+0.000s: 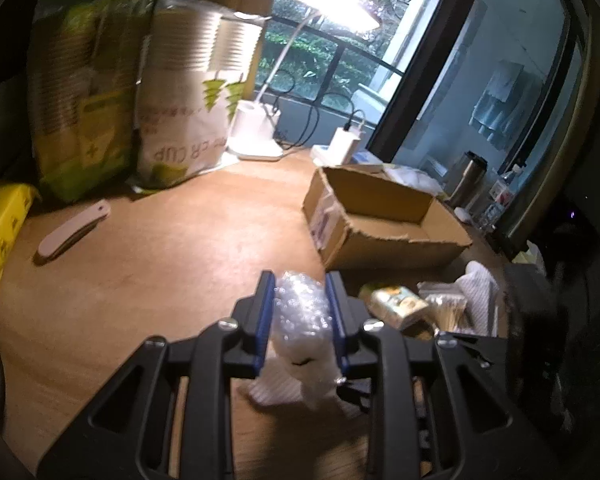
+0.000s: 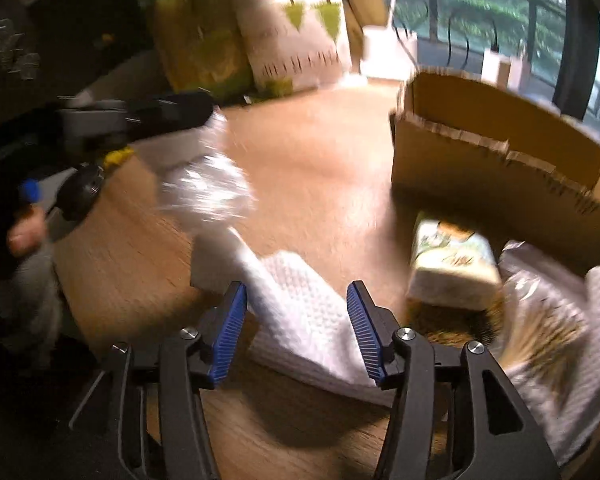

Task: Organize soft objects
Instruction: 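Carry the towel with the right gripper while the left gripper carries bubble wrap over the box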

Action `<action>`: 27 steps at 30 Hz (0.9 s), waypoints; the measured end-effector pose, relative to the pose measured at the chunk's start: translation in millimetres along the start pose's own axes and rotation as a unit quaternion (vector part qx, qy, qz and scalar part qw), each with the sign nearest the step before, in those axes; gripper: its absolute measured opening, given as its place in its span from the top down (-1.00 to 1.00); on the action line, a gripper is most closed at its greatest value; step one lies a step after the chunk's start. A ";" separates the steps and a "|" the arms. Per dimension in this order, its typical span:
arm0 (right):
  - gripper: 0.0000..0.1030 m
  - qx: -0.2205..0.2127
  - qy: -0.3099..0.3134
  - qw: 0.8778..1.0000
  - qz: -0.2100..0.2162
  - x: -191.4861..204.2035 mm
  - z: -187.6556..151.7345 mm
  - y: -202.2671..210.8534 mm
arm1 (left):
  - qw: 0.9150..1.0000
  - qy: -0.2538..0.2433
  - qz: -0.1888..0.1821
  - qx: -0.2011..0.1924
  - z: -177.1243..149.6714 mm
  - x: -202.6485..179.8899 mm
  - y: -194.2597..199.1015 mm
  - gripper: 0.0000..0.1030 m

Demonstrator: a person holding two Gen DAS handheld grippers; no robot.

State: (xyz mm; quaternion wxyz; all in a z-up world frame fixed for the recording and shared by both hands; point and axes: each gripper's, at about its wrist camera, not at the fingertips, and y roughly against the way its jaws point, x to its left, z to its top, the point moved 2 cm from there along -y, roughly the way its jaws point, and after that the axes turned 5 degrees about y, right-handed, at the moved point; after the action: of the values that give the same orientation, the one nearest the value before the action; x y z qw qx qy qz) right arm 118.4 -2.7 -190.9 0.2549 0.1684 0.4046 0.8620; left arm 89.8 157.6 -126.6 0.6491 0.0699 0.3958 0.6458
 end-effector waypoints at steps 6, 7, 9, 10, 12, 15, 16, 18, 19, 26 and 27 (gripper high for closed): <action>-0.05 0.016 0.027 0.999 -0.035 10.2 -2.0 -14.5 | 1.000 0.015 0.002 0.000 -7.8 16.4 5.5 0.48; 0.09 0.015 0.031 0.999 -0.041 11.2 -2.3 -14.7 | 1.000 0.015 0.003 -0.001 -8.2 16.7 6.5 0.48; 0.57 0.011 0.033 0.998 -0.052 9.1 -3.0 -12.2 | 1.000 0.013 0.005 -0.003 -8.9 16.3 8.7 0.48; 0.81 0.011 0.026 0.998 -0.049 6.0 -2.5 -11.1 | 1.000 0.011 0.007 -0.005 -8.8 15.7 9.8 0.48; 0.81 0.008 0.015 0.999 -0.047 1.0 -4.1 -7.4 | 1.000 0.005 0.014 -0.008 -8.3 14.0 12.0 0.48; 0.82 -0.008 0.009 0.999 -0.044 -4.8 -3.3 3.5 | 1.000 0.002 0.018 -0.012 -6.0 11.3 15.7 0.48; 0.82 -0.014 0.007 0.999 -0.045 -6.4 -1.8 7.2 | 1.000 0.001 0.019 -0.015 -4.4 9.7 17.0 0.48; 0.82 -0.034 0.003 0.998 -0.046 -11.8 3.1 23.6 | 1.000 -0.001 0.020 -0.021 -1.2 5.2 20.4 0.48; 0.82 -0.040 0.002 0.998 -0.048 -13.9 5.0 29.2 | 0.999 -0.003 0.020 -0.025 0.7 2.6 21.6 0.48; 0.82 -0.100 -0.014 0.993 -0.065 -42.3 18.1 85.5 | 0.999 -0.026 0.016 -0.042 16.3 -25.3 22.4 0.48; 0.82 -0.104 -0.015 0.992 -0.067 -45.2 19.2 89.0 | 0.999 -0.029 0.014 -0.043 17.6 -29.3 22.1 0.48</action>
State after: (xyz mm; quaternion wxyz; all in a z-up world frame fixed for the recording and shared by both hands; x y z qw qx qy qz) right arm 137.7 -65.3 -113.1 0.3346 0.1264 0.3187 0.8778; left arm 87.5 142.3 -89.0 0.6535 0.0662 0.3477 0.6691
